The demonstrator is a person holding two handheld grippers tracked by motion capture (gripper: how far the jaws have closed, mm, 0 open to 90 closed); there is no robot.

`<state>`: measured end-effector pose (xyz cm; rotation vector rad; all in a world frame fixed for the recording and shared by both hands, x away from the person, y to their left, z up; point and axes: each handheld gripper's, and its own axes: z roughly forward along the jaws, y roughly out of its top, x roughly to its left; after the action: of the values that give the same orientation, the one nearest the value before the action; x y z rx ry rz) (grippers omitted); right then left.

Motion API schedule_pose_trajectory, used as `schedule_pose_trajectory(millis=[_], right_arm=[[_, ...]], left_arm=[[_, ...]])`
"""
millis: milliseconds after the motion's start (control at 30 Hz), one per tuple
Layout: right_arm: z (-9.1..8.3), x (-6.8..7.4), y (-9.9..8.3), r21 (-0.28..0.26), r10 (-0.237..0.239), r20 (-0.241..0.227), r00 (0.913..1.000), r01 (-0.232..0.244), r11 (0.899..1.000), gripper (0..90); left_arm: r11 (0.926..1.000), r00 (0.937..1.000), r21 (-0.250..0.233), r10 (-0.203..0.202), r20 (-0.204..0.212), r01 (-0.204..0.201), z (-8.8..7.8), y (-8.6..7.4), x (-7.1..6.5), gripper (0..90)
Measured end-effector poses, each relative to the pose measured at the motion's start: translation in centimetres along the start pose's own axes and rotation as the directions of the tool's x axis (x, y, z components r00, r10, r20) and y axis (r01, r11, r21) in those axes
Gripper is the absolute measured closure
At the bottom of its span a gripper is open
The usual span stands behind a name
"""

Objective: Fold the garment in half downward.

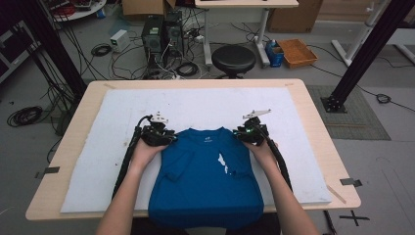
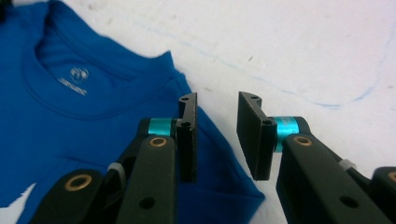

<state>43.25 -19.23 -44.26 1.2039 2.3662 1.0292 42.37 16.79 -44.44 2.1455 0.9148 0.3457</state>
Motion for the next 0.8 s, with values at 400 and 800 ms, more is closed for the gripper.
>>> schedule_pose_trajectory(millis=[400, 800], right_arm=[[-0.6, 0.1, 0.3, -0.034, -0.013, -0.007, 0.9999, 0.013, 0.999, 88.9], [-3.4, 0.1, 0.6, -0.165, -0.002, -0.061, 0.9982, -0.008, 0.986, 88.9]], left_arm=[[0.9986, 0.9995, -0.043, -0.030, 0.010, 0.031, -0.5, 0.0, 0.3, 87.1], [0.9855, 0.9997, -0.169, 0.019, 0.017, -0.016, -3.0, 0.8, -0.3, 87.3]])
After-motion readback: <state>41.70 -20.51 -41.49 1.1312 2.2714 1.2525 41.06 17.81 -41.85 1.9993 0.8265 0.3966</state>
